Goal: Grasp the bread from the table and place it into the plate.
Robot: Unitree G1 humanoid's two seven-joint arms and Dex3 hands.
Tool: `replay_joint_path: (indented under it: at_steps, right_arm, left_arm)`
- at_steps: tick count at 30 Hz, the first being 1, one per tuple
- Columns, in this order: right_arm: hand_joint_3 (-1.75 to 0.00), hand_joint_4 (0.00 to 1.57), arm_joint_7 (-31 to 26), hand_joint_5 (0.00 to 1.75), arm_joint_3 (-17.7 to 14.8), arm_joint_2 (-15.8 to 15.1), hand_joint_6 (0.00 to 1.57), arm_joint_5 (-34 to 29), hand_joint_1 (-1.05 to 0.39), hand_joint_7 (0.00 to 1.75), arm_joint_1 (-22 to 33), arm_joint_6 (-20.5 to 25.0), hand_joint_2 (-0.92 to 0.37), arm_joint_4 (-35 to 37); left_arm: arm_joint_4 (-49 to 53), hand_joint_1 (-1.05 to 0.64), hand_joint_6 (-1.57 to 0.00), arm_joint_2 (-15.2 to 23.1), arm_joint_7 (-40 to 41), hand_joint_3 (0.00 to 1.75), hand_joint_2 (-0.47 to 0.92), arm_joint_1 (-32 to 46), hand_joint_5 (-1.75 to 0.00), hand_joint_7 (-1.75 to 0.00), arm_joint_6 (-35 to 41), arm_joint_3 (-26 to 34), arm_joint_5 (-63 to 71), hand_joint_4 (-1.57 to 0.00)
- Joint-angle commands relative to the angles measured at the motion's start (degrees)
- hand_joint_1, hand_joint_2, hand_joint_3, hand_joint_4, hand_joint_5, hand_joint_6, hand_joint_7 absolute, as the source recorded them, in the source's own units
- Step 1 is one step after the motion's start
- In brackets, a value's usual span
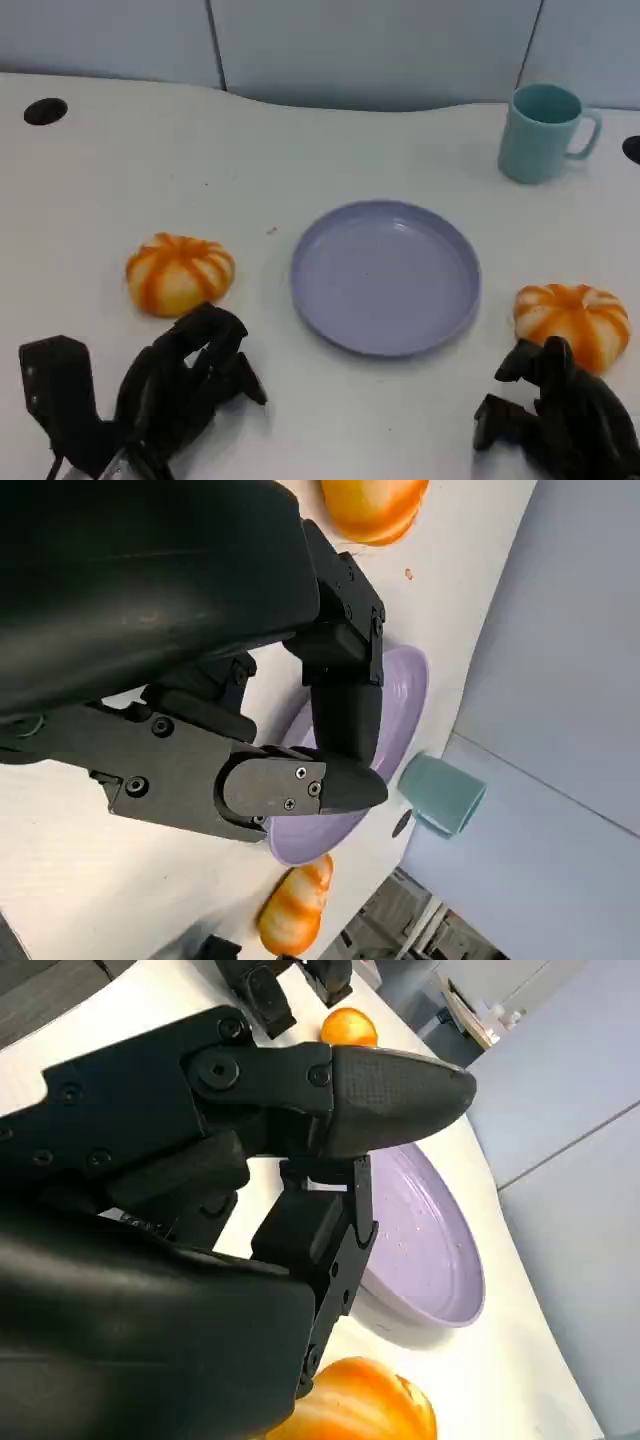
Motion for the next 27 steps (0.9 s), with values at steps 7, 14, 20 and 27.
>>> replay_joint_path:
  at_steps: [7,14,20,27]
  right_arm:
    - [-0.52,1.18,-0.86,1.32,-0.36,-0.48,1.03,0.23,-0.44,1.22,0.45,0.86,-0.92,-0.72]
    - [-0.52,1.17,-0.67,1.33,-0.32,-0.39,1.02,0.19,-0.44,1.22,0.42,0.50,-0.92,-0.42]
    - [-0.52,1.17,-0.51,1.33,-0.11,-0.30,1.01,0.00,-0.45,1.23,0.41,0.13,-0.92,-0.15]
    - [-0.50,1.17,-1.28,1.33,0.25,0.61,1.02,0.17,-0.45,1.22,0.12,0.57,-0.92,-0.26]
  left_arm:
    - [-0.18,-0.48,-0.58,0.66,0.19,0.29,0.92,-0.01,-1.75,-1.75,-0.32,0.24,0.25,-0.79]
    - [0.44,-0.48,-0.58,1.10,-1.13,0.31,0.92,-0.40,-1.75,-1.74,-0.99,0.37,0.00,-0.79]
    - [3.27,-0.53,-0.59,3.65,-3.78,0.32,0.92,-2.28,-1.74,-1.46,-7.58,-0.55,3.16,-0.69]
    - [2.21,-0.42,-0.67,6.71,1.36,0.26,0.92,-2.93,-0.88,-0.16,-24.84,-2.55,13.24,-0.64]
